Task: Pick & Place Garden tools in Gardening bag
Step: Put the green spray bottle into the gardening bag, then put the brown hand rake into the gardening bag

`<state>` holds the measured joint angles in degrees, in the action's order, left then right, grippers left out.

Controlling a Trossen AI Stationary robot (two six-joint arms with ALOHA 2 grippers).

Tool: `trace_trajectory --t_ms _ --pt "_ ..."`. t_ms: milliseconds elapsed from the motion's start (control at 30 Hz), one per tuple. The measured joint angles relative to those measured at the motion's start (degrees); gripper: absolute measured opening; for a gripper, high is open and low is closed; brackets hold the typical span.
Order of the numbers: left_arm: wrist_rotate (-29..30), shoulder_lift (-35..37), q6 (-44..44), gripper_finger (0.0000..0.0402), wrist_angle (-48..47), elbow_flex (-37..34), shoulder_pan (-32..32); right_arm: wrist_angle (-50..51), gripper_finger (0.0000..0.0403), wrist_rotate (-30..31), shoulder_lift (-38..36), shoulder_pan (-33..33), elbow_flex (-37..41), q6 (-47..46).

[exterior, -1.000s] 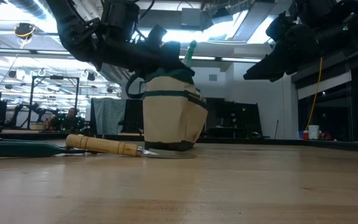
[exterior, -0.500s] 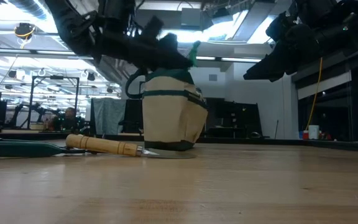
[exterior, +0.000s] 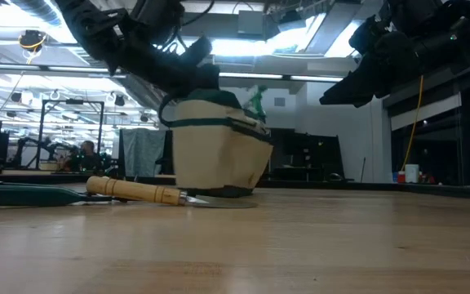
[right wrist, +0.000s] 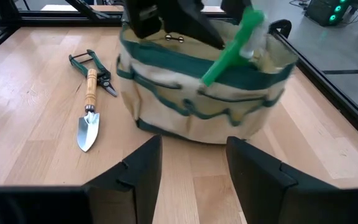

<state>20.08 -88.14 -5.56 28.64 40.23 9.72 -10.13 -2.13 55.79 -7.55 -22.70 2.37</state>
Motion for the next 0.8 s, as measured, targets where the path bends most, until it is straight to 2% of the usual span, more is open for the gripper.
trace_trajectory --t_ms 200,500,800 --pt "0.35 4.03 0.71 0.0229 -6.69 0.06 -0.31 0.02 0.0181 0.02 0.00 -0.02 0.00 -0.02" --pt "0.41 14.65 2.63 0.0229 -13.25 0.06 -0.49 0.00 0.0181 0.04 0.00 0.00 0.00 -0.02" --pt "3.68 24.27 5.28 0.0229 -27.68 0.06 -0.53 0.02 0.0181 0.23 0.00 -0.02 0.00 -0.02"
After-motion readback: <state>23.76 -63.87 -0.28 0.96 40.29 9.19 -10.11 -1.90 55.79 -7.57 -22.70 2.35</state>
